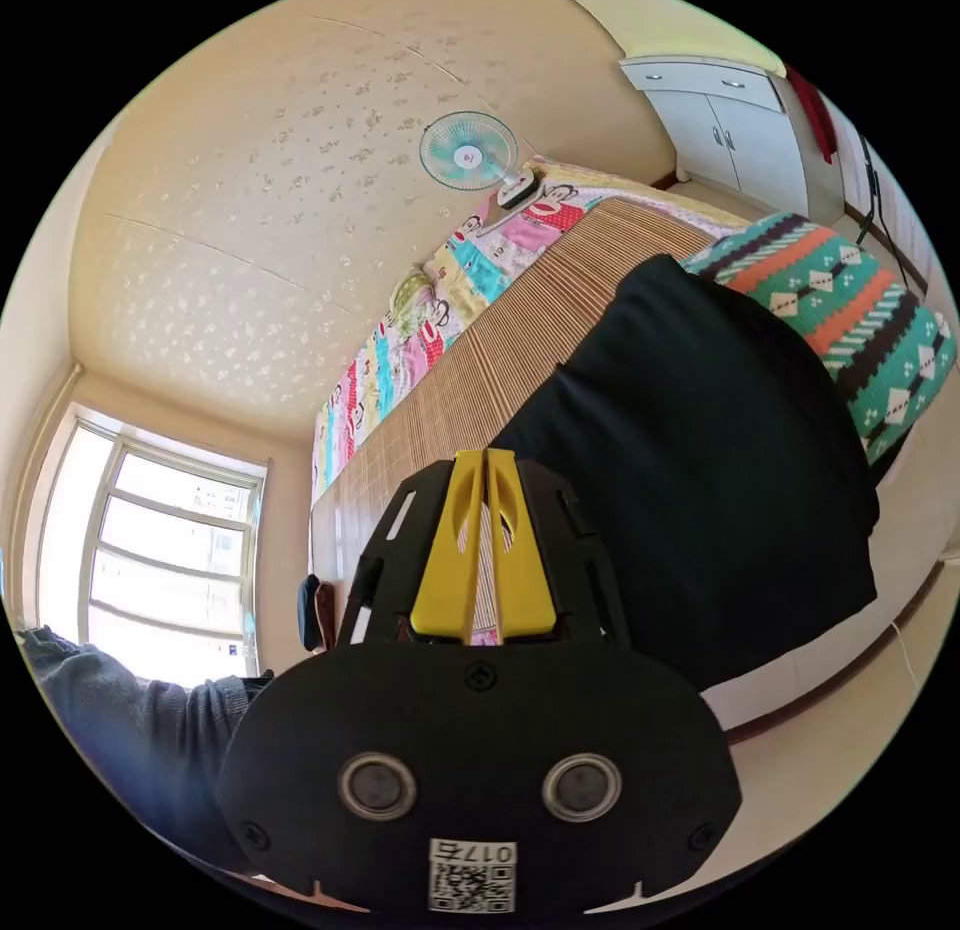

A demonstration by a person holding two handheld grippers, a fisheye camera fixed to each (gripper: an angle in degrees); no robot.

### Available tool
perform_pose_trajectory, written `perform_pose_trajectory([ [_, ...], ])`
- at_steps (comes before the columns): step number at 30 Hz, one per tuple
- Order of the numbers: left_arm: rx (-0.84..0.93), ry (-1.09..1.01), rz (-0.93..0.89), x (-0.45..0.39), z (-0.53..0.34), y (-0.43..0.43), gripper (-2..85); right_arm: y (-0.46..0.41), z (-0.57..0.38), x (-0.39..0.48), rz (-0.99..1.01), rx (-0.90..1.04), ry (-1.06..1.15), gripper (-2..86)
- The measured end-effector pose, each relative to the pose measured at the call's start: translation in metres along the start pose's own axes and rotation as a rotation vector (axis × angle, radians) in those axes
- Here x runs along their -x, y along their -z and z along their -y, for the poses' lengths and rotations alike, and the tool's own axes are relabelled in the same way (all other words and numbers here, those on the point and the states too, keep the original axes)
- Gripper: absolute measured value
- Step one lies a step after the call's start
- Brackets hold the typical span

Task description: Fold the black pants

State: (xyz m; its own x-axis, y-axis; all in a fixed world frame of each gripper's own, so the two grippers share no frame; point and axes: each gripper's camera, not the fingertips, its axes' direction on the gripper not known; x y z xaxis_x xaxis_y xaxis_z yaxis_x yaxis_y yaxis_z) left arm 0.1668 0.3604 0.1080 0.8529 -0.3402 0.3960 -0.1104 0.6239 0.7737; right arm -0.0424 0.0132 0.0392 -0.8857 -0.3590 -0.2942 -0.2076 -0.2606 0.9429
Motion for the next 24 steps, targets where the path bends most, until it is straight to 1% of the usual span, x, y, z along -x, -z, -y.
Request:
perform_pose_trajectory([
  [2, 0.018, 0.044, -0.074, 0.006, -0.024, -0.024, 1.5, -0.001, -0.001, 0.019, -0.02, -0.04, 0.034, 0.5],
  [4, 0.091, 0.05, -0.143, -0.004, -0.047, -0.067, 0.6, -0.008, -0.003, 0.039, -0.039, -0.059, 0.056, 0.5],
  [6, 0.15, 0.025, -0.15, -0.019, -0.053, -0.091, 0.3, -0.025, -0.005, 0.069, -0.016, -0.047, 0.081, 0.5],
  [8, 0.165, -0.063, -0.121, -0.038, -0.048, -0.09, 0.2, -0.041, -0.01, 0.095, 0.008, -0.043, 0.115, 0.5],
  [10, 0.098, -0.189, -0.038, -0.059, -0.035, -0.057, 0.2, -0.06, -0.019, 0.126, 0.009, -0.032, 0.156, 0.6],
  [13, 0.014, -0.287, -0.007, -0.068, -0.011, -0.004, 0.5, -0.1, -0.045, 0.18, 0.002, 0.01, 0.198, 0.6],
  [14, -0.003, -0.3, -0.004, -0.068, -0.005, 0.007, 0.7, -0.117, -0.059, 0.199, 0.015, 0.02, 0.198, 0.6],
  [16, -0.094, -0.36, 0.013, -0.063, 0.015, 0.049, 1.5, -0.143, -0.083, 0.226, 0.061, 0.041, 0.184, 0.5],
  [18, -0.168, -0.392, 0.054, -0.057, 0.029, 0.077, 2.8, -0.174, -0.115, 0.259, 0.107, 0.076, 0.171, 0.5],
  [19, -0.213, -0.402, 0.097, -0.052, 0.041, 0.094, 5.1, -0.181, -0.122, 0.266, 0.109, 0.085, 0.168, 0.5],
  [22, -0.297, -0.415, 0.218, -0.045, 0.073, 0.135, 9.8, -0.205, -0.155, 0.299, 0.09, 0.13, 0.161, 0.5],
  [24, -0.354, -0.419, 0.279, -0.043, 0.093, 0.162, 11.1, -0.212, -0.172, 0.317, 0.051, 0.154, 0.152, 0.5],
])
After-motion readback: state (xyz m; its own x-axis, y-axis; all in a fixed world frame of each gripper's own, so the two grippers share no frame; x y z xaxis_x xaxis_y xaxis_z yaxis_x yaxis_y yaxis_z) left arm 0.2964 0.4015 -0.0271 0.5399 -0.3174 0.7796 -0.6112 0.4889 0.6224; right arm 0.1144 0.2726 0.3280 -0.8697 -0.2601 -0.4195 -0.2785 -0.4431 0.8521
